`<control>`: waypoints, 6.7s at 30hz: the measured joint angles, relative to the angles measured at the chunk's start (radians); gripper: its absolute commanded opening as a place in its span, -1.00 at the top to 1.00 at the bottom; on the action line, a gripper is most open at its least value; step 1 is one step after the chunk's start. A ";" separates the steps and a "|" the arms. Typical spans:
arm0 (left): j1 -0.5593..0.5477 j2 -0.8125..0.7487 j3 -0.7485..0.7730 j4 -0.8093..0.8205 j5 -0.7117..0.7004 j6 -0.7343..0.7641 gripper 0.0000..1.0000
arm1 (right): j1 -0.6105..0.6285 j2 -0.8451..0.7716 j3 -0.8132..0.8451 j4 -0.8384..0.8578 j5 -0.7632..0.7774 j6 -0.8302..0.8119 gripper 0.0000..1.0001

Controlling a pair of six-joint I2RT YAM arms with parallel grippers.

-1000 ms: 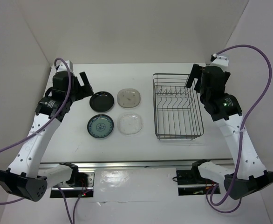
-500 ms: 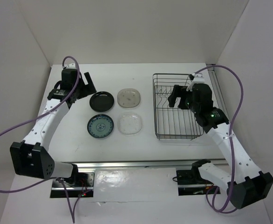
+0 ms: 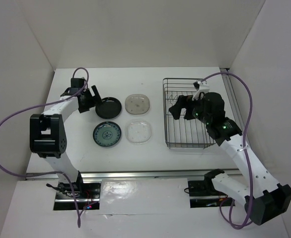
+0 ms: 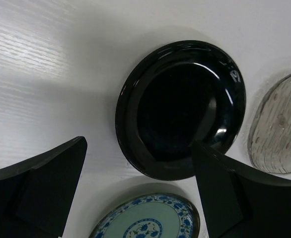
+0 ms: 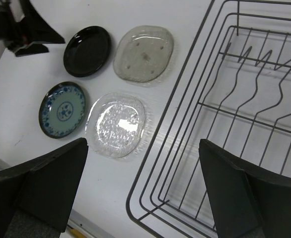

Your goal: Load the plates into the dish rack

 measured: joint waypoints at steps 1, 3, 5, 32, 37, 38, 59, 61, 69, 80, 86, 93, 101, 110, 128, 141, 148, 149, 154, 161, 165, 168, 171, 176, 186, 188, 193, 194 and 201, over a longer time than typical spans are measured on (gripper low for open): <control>0.001 0.021 0.000 0.007 0.008 0.000 -1.00 | 0.002 -0.003 0.000 0.000 -0.013 0.000 -1.00; 0.005 0.057 0.000 0.018 0.025 0.000 -0.98 | 0.008 -0.013 0.000 0.000 -0.038 -0.001 -1.00; 0.010 0.088 0.001 0.024 0.040 0.000 -0.98 | 0.013 -0.024 0.003 0.000 -0.058 -0.002 -1.00; 0.018 0.219 0.103 -0.007 0.024 0.025 -0.43 | 0.031 -0.046 0.018 0.008 -0.116 0.006 -1.00; 0.003 0.243 0.140 -0.034 -0.025 0.026 -0.39 | 0.031 -0.074 0.006 0.014 -0.114 0.006 -1.00; -0.003 0.247 0.146 -0.038 -0.039 0.026 -0.39 | 0.031 -0.077 0.005 0.014 -0.114 0.006 -1.00; -0.055 0.311 0.251 -0.133 -0.208 0.001 0.78 | 0.031 -0.094 -0.014 0.014 -0.097 0.004 -1.00; -0.055 0.311 0.256 -0.138 -0.220 -0.002 1.00 | 0.031 -0.093 -0.014 0.014 -0.097 0.004 -1.00; -0.058 0.309 0.257 -0.147 -0.243 -0.003 1.00 | 0.031 -0.089 -0.014 0.015 -0.097 0.005 -1.00; -0.056 0.303 0.243 -0.129 -0.222 0.001 0.53 | 0.031 -0.087 -0.014 0.015 -0.097 0.005 -1.00; -0.057 0.298 0.225 -0.110 -0.191 0.004 0.27 | 0.031 -0.082 -0.014 0.016 -0.100 0.005 -1.00; -0.062 0.290 0.209 -0.091 -0.166 0.020 0.05 | 0.031 -0.081 -0.014 0.016 -0.100 0.005 -1.00; -0.069 0.272 0.169 -0.042 -0.153 0.021 0.11 | 0.031 -0.081 -0.014 0.016 -0.100 0.005 -1.00; -0.067 0.255 0.136 0.011 -0.125 -0.012 1.00 | 0.031 -0.081 -0.016 0.017 -0.100 0.005 -1.00; -0.074 -0.014 0.105 -0.024 -0.155 0.073 1.00 | 0.031 -0.045 -0.047 0.073 -0.103 0.013 -1.00; -0.074 -0.189 0.045 0.040 0.200 0.163 1.00 | 0.031 0.123 -0.058 0.313 -0.270 -0.011 -1.00; -0.075 -0.361 -0.076 0.230 0.573 0.180 1.00 | 0.033 0.307 -0.019 0.489 -0.391 -0.037 -0.93; -0.075 -0.368 -0.084 0.244 0.611 0.180 1.00 | 0.033 0.334 -0.012 0.497 -0.407 -0.039 -0.93; -0.075 -0.369 -0.093 0.315 0.754 0.167 1.00 | 0.042 0.400 -0.011 0.540 -0.458 -0.044 -0.91; -0.083 -0.368 -0.119 0.374 0.824 0.131 1.00 | 0.053 0.423 -0.002 0.629 -0.522 -0.018 -0.91; -0.083 -0.367 -0.119 0.378 0.815 0.130 1.00 | 0.053 0.424 -0.002 0.658 -0.543 0.000 -0.91; -0.084 -0.366 -0.119 0.391 0.814 0.126 1.00 | 0.054 0.425 -0.002 0.666 -0.547 0.014 -0.91; -0.086 -0.366 -0.121 0.401 0.814 0.124 1.00 | 0.055 0.436 -0.002 0.694 -0.561 0.038 -0.88; -0.117 -0.357 -0.123 0.392 0.789 0.126 1.00 | 0.072 0.465 0.001 0.742 -0.599 0.077 -0.90; -0.122 -0.328 -0.128 0.396 0.783 0.115 1.00 | 0.093 0.515 0.038 0.766 -0.592 0.092 0.19; -0.123 -0.328 -0.128 0.396 0.785 0.113 1.00 | 0.094 0.541 0.053 0.772 -0.590 0.111 0.60; -0.126 -0.331 -0.130 0.409 0.786 0.120 0.38 | 0.082 0.587 0.068 0.752 -0.488 0.152 1.00; -0.127 -0.330 -0.130 0.398 0.768 0.121 0.03 | 0.086 0.587 0.078 0.727 -0.468 0.150 1.00; -0.129 -0.278 -0.021 0.221 0.490 0.101 -0.98 | 0.073 0.449 0.167 0.390 0.017 0.049 1.00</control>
